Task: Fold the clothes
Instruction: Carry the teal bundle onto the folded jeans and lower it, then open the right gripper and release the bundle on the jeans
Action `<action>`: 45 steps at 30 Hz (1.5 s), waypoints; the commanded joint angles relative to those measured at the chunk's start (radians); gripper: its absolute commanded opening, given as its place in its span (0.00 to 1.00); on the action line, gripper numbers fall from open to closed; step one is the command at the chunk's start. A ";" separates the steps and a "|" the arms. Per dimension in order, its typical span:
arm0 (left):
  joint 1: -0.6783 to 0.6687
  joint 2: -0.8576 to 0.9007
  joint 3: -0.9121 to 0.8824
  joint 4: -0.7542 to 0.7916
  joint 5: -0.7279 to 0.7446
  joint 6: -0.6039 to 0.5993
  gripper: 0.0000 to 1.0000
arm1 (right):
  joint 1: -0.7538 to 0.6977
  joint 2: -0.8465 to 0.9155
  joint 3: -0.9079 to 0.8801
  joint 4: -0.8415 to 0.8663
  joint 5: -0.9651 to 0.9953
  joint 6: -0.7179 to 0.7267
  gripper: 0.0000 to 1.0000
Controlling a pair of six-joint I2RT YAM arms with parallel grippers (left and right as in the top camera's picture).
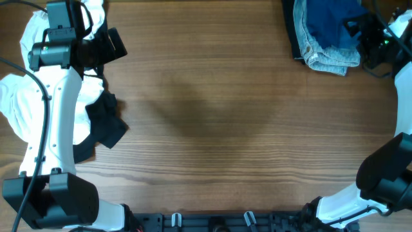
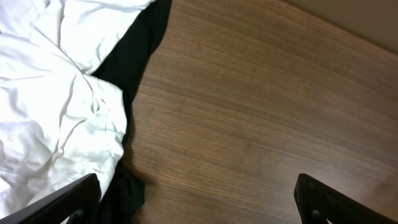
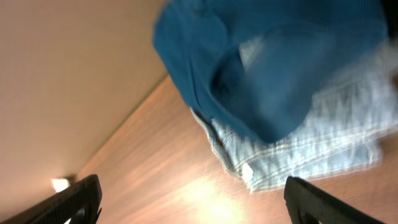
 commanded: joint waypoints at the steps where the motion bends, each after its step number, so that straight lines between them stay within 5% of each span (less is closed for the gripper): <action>1: 0.008 0.011 0.002 0.006 0.009 0.013 1.00 | 0.031 0.002 0.007 0.126 0.131 -0.303 0.96; 7: 0.008 0.011 0.002 0.021 0.009 0.013 1.00 | 0.083 0.065 0.007 0.520 0.346 -0.426 1.00; 15: 0.008 0.011 0.002 0.022 0.009 0.013 1.00 | 0.124 0.307 0.030 0.851 0.373 -0.328 0.99; 30: 0.008 0.011 0.002 0.022 0.009 0.013 1.00 | 0.159 0.802 0.156 0.542 0.354 -0.306 0.99; 36: 0.008 0.011 0.002 0.013 0.009 0.013 1.00 | 0.159 0.762 0.157 0.481 0.353 -0.332 1.00; 45: 0.008 0.011 0.002 0.002 0.009 0.013 1.00 | 0.159 0.396 0.158 0.468 0.421 -0.341 1.00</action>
